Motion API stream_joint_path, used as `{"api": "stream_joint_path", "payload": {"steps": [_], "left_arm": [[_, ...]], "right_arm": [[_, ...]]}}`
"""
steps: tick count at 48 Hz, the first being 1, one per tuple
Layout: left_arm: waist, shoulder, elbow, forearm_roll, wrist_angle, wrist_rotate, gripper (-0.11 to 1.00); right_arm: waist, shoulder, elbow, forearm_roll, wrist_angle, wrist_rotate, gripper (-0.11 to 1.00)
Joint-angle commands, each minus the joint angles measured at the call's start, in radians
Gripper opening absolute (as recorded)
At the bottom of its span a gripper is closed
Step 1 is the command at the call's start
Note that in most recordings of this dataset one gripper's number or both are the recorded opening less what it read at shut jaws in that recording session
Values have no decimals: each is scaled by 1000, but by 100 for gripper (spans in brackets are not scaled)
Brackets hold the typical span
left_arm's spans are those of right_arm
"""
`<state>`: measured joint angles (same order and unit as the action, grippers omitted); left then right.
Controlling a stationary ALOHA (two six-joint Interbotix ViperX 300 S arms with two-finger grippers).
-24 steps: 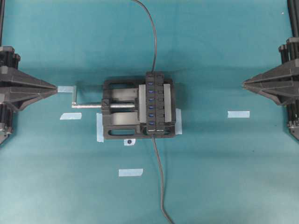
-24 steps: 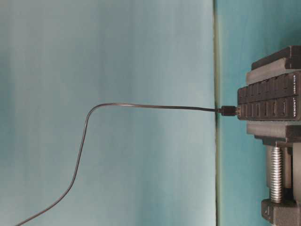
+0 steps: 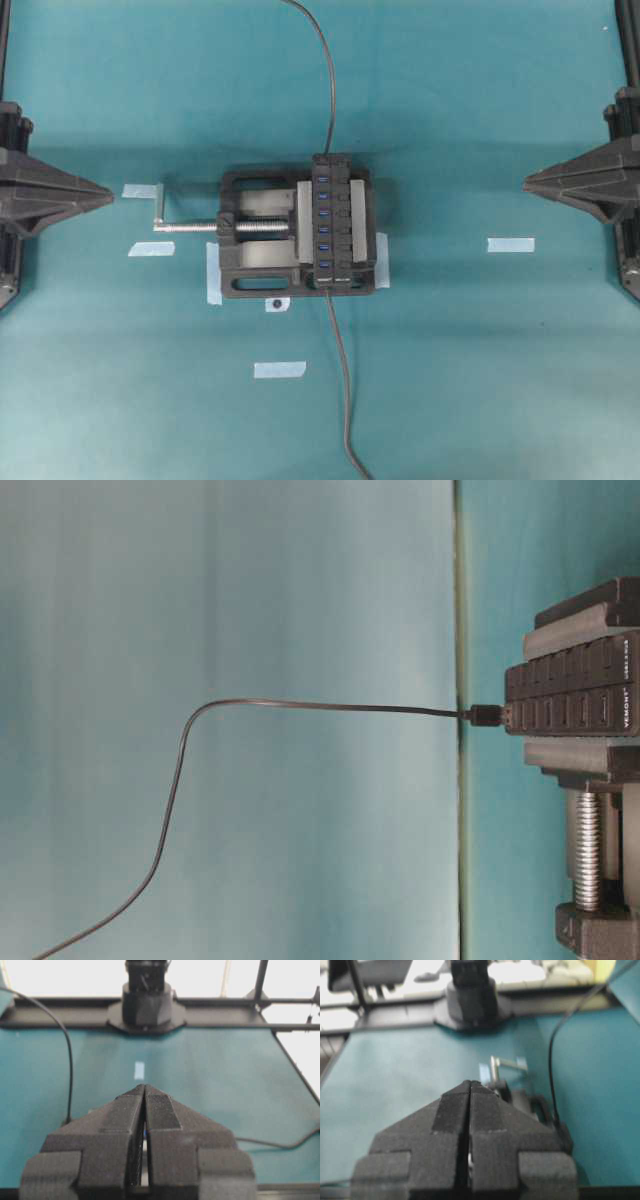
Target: Insert the USB into the center port of the fixed hub
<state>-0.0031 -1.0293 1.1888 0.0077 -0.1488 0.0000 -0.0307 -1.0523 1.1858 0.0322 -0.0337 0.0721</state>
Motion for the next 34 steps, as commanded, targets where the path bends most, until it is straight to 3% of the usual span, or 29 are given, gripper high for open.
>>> {"api": "stream_joint_path", "payload": {"steps": [1,23,34], "left_arm": [[-2,6,-35,2,15,-2,0],[-3,49,-74,2,189,-11,0],[-3,49,-74,2,209,-35,0]], "right_arm": [[-17,2,-43,2,55,26,-2],[-130,58,-141,0,362,81,-2],[-147,158,-196,-31,430,80,-2]]}}
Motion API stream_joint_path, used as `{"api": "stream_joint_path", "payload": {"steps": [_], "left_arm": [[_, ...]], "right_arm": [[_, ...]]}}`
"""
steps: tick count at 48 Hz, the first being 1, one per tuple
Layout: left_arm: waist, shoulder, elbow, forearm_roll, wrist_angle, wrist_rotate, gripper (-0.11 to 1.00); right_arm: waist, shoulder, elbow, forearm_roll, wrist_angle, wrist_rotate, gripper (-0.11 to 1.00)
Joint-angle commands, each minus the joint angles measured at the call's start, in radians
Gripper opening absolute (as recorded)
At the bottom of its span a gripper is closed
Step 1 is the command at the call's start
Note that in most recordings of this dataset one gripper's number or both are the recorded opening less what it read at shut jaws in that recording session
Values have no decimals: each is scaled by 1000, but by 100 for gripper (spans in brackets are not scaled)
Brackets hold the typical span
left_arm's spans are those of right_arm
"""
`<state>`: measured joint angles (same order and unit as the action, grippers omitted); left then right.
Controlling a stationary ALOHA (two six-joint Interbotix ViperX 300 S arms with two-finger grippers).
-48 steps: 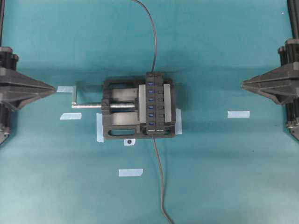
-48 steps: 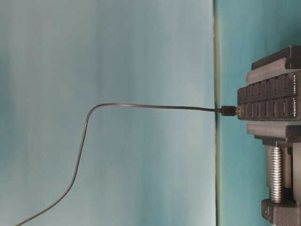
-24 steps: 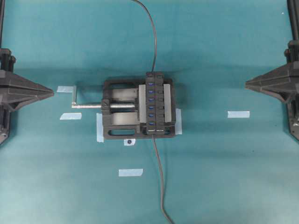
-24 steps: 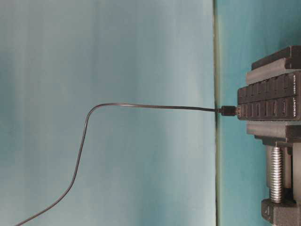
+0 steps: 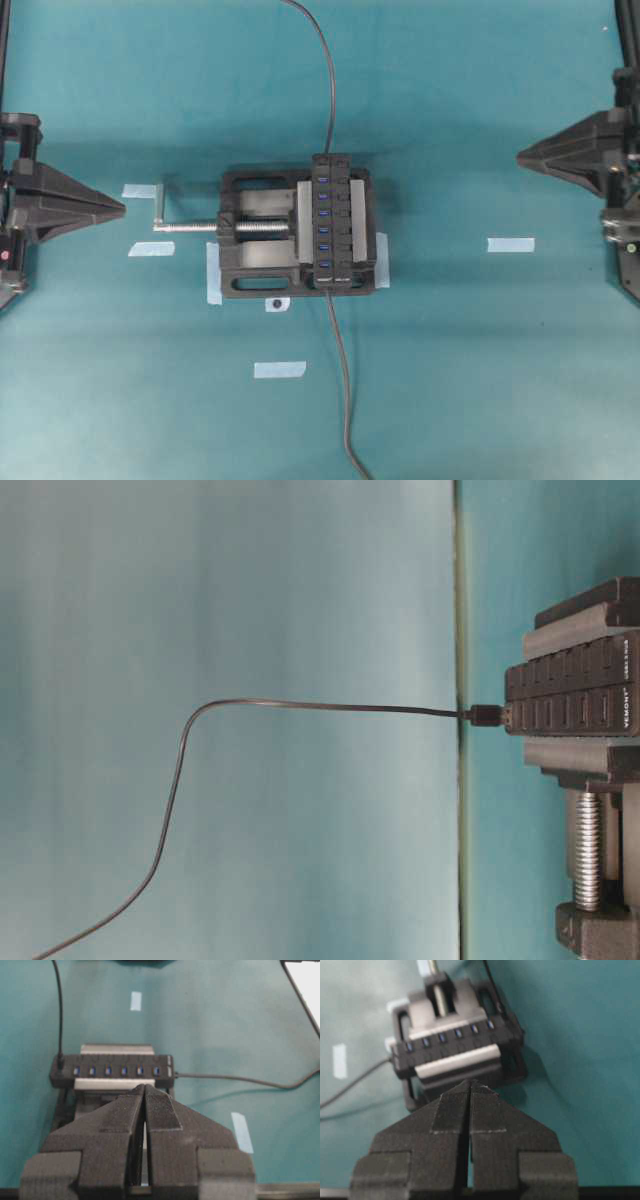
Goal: Insert the USB into the center port of the fixed hub
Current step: 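Move the right gripper over the hub toward the black USB plug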
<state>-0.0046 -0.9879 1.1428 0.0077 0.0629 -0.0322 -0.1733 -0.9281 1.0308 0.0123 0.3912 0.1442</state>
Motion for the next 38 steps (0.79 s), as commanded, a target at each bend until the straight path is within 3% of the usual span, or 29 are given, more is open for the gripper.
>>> {"api": "stream_joint_path", "payload": {"steps": [1,18,28,38], "left_arm": [[-3,8,-28,2,-3,-3,0],[-2,9,-32,0,64,-8,0],[-3,6,-35,2,84,-9,0],[-3,12,-37,2,91,-9,0]], "right_arm": [[-6,41,-44,-15,5,8,-2],[-55,161,-91,-35,8,3,-2],[-78,219,-140,-37,77,0,-2],[-80,284,-193,-49,87,-32,-2]]}}
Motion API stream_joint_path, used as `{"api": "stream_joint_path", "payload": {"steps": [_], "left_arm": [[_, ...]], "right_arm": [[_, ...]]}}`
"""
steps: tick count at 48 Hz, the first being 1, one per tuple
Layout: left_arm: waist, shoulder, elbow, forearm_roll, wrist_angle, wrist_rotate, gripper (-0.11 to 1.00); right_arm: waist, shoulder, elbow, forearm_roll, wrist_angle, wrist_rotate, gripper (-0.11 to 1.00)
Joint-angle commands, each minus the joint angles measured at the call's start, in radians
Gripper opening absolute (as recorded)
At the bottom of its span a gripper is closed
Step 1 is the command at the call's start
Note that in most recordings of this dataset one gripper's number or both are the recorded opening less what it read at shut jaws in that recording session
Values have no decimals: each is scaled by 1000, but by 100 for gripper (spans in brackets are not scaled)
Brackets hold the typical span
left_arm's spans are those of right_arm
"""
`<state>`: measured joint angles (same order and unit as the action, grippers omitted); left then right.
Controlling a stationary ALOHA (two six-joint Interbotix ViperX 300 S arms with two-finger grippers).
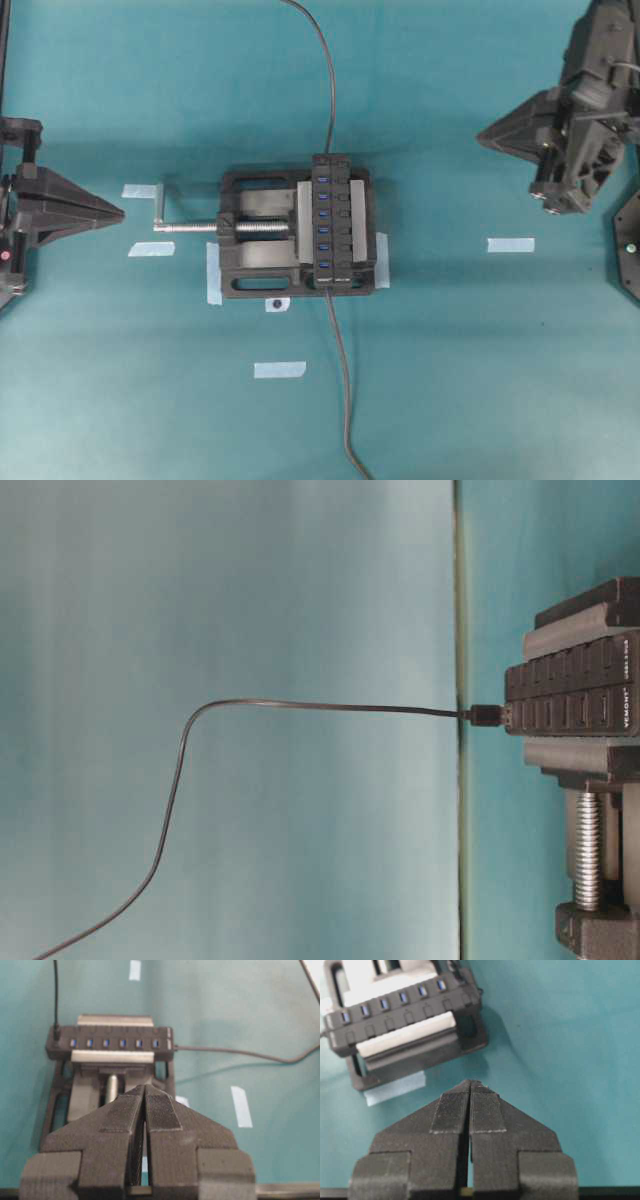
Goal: Insert the USB into the center port of the fixed hub
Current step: 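Move the right gripper over the hub toward the black USB plug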
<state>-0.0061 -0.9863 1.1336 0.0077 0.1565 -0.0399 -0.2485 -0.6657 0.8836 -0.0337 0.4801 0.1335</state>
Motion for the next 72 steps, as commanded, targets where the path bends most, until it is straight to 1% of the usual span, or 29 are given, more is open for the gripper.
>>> {"api": "stream_joint_path", "payload": {"steps": [1,10,15,24,34,43,54,60,72], "left_arm": [[-2,12,-28,2,-3,-2,0],[-2,14,-28,2,-2,-3,0],[0,12,-29,2,9,-3,0],[0,14,-35,2,32,-3,0],[-2,14,-35,0,54,-5,0],[0,15,-37,2,55,-5,0],[-2,15,-38,2,55,-5,0],[-2,15,-40,2,55,-5,0],[-2,14,-40,0,55,-5,0]], "right_arm": [[-5,31,-51,-5,0,-26,-2],[-5,126,-98,-11,-11,-110,-2],[-5,178,-121,-12,-26,-143,-2],[-5,267,-147,-11,-67,-161,-2],[-5,364,-172,-11,-175,-163,-2],[-5,454,-219,-12,-176,-175,-2],[-5,541,-281,-12,-176,-264,-2],[-3,572,-301,-11,-178,-278,-2],[9,630,-308,-11,-204,-281,-2]]}}
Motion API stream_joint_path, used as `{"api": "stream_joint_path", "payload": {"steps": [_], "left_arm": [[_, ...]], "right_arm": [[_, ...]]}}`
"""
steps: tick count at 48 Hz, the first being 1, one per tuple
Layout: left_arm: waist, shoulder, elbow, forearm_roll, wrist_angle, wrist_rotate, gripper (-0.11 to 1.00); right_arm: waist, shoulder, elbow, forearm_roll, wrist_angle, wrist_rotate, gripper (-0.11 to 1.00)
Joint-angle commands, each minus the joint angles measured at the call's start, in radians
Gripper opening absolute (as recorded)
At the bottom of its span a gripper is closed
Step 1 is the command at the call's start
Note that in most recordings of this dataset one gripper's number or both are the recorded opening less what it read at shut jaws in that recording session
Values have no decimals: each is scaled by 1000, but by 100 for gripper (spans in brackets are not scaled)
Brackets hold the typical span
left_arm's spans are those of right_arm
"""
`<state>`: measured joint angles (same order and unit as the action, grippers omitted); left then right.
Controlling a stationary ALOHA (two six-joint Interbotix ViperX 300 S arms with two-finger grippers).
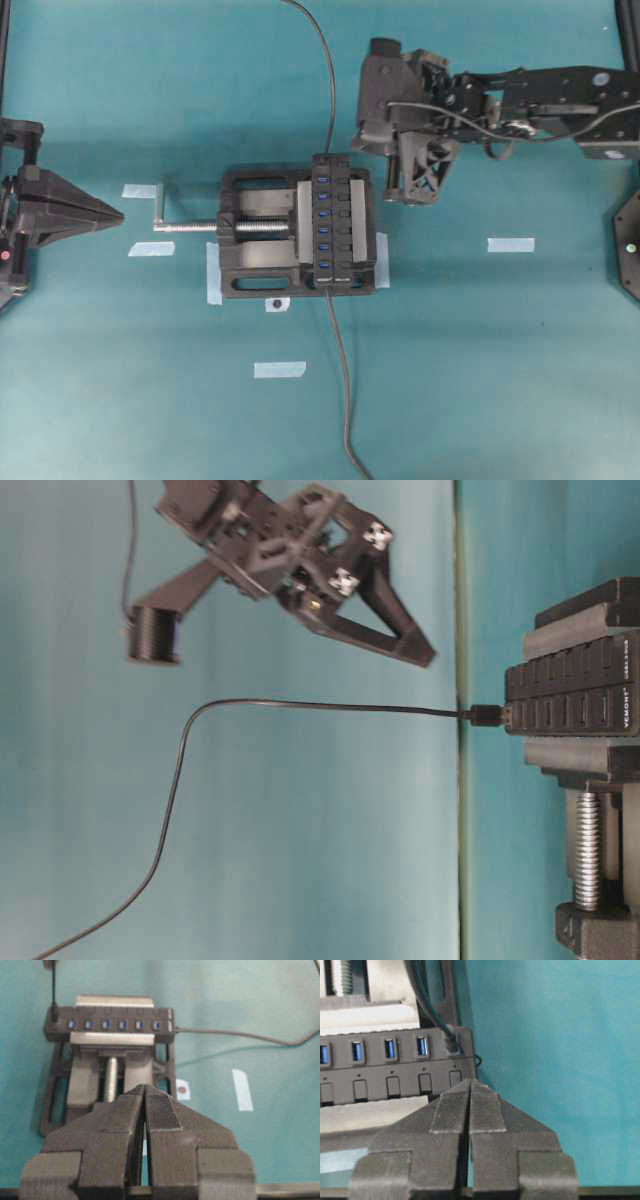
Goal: Insert the USB into the center port of the fixed hub
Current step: 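Move the right gripper over the hub toward the black USB plug, then close the right gripper on the black USB plug and pull it out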
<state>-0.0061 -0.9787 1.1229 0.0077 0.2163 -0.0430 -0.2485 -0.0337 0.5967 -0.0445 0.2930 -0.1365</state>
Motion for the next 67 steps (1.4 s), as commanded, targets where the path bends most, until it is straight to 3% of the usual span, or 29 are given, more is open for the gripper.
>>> {"api": "stream_joint_path", "payload": {"steps": [1,32,43,49,62,67], "left_arm": [[-2,8,-29,2,-5,-2,0],[-2,2,-26,2,-5,-2,0],[2,-2,-25,2,-9,-2,0],[3,-3,-23,2,-9,-2,0],[3,-3,-25,2,-9,-2,0],[3,-6,-23,2,-9,-2,0]], "right_arm": [[9,3,-21,0,-21,-11,-2],[18,40,-28,3,-84,0,-2],[21,41,-29,8,-84,-3,5],[23,41,-34,8,-87,-6,17],[31,57,-40,8,-135,-2,81],[35,63,-48,8,-137,2,79]]}}
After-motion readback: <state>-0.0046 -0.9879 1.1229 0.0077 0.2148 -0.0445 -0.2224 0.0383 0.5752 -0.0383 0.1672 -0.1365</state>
